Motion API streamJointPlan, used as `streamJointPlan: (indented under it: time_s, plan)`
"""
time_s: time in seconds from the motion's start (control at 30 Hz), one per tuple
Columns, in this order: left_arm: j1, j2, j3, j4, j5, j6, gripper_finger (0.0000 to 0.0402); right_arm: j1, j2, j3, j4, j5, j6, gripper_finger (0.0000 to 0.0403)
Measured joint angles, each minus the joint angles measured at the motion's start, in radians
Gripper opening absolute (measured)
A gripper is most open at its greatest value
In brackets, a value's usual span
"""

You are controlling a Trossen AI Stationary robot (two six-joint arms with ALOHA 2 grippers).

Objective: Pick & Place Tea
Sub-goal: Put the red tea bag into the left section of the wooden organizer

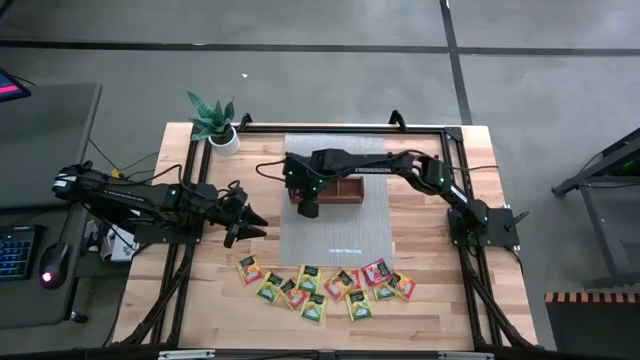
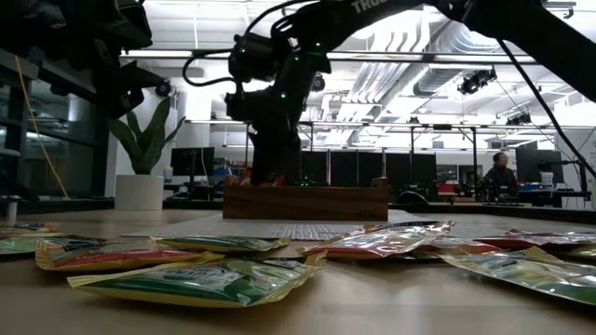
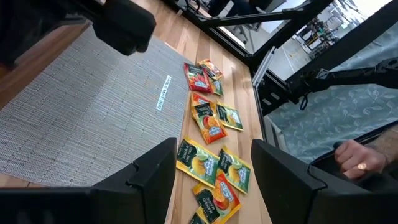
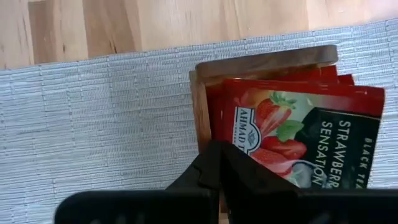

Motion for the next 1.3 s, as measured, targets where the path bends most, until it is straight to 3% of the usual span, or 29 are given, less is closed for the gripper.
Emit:
streamJointPlan:
  time_s: [0.47, 0.87, 1.1, 1.3]
  plan:
    - [0.0, 0.0, 0.0, -0.016, 0.0, 0.0, 0.0205, -0.011, 0.008, 0.002, 0.007, 0.099, -0.007, 0.0]
    - [0.0, 0.0, 0.0, -0.022, 0.0, 0.0, 0.0205, 0.008, 0.008, 0.022, -0.004, 0.046, -0.015, 0.0]
    - [0.0, 0.0, 0.0, -0.022, -0.001, 0.0, 0.0205, 0.011, 0.008, 0.151, -0.078, 0.024, -0.011, 0.0]
    - [0.0, 0.0, 0.0, -0.022, -0.001, 0.0, 0.0205, 0.016, 0.008, 0.324, -0.317, -0.032, 0.002, 0.0]
